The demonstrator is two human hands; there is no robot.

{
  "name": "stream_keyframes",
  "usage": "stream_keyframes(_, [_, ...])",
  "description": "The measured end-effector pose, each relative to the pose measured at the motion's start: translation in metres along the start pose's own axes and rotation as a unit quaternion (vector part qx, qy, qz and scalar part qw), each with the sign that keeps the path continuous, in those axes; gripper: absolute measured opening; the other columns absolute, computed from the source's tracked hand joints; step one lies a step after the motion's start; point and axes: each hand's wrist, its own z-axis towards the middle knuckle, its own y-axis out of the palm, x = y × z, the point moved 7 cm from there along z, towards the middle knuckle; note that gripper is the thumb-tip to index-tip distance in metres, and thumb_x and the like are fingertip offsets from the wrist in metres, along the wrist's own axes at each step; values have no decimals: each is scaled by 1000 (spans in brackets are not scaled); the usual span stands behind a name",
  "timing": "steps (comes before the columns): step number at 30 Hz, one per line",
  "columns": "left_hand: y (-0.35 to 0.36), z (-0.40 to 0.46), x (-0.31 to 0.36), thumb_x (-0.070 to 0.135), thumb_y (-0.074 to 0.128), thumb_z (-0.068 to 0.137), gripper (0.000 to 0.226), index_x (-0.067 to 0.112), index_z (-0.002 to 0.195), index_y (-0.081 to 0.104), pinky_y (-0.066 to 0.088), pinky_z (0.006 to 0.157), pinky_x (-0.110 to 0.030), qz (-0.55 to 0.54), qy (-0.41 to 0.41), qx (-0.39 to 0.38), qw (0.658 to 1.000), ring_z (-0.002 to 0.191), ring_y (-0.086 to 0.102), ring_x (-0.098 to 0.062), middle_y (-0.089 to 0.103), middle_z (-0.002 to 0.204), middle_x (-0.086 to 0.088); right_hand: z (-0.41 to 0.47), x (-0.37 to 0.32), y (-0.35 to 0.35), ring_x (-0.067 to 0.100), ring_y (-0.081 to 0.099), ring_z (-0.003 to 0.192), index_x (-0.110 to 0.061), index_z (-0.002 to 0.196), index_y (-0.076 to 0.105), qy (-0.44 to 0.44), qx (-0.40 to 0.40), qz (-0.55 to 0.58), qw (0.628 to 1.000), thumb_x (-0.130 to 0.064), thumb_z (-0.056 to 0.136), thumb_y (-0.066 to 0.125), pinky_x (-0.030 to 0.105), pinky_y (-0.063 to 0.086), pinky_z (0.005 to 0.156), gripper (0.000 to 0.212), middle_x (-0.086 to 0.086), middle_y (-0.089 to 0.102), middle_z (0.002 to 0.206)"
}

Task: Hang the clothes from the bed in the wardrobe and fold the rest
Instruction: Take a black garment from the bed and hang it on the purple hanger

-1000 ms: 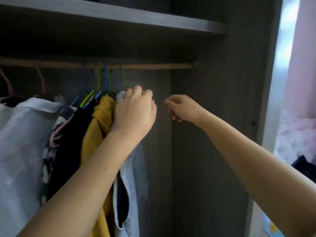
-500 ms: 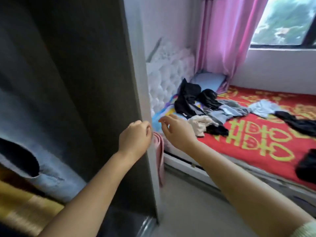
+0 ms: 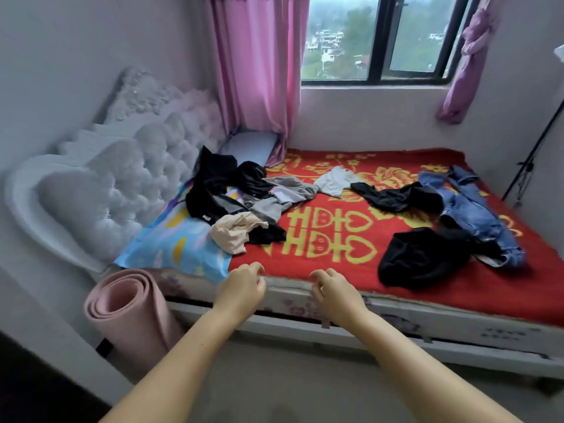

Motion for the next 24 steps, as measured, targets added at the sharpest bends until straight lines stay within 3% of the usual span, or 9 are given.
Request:
stream_keyframes(4, [64, 38, 82, 26, 41, 98, 31, 18, 127, 53, 50, 75, -31, -38, 45, -56, 997, 97, 57, -15, 60, 114, 0, 0, 99, -42, 18, 53, 98, -17, 134, 46, 68, -5, -16, 998, -27, 100, 39, 26, 41, 73, 36, 2, 53, 116])
stream_keyframes(9, [123, 82, 148, 28, 41, 99, 34, 19, 131, 49, 52, 65, -29, -27, 78, -111, 990, 83, 60, -11, 60, 111, 2, 0, 188, -66, 13, 50, 91, -19, 133, 46, 137, -24, -16, 990, -27, 100, 37, 26, 44, 73, 35, -1, 51, 113])
stream_keyframes(15, [181, 135, 194, 27, 40, 100, 33, 19, 131, 48, 38, 49, -22, -24, 99, -170, 980, 55, 48, -6, 60, 99, 5, 13, 263, -65, 15, 52, 93, -20, 133, 46, 192, -70, -12, 979, -29, 100, 37, 28, 46, 75, 35, -1, 50, 119])
stream_keyframes(18, [202, 174, 210, 27, 40, 100, 33, 19, 130, 49, 37, 48, -22, -22, 101, -191, 976, 55, 49, -6, 60, 96, 6, 39, 298, -71, 16, 52, 89, -20, 133, 46, 207, -85, -19, 974, -28, 100, 36, 25, 42, 67, 36, 1, 49, 123])
stream_keyframes(24, [254, 270, 225, 26, 39, 99, 33, 17, 129, 51, 33, 46, -23, 14, 89, -249, 964, 54, 45, -8, 63, 108, 1, 108, 372, -72, 19, 57, 100, -19, 134, 48, 254, -121, -12, 960, -26, 99, 37, 32, 48, 83, 37, 2, 51, 125])
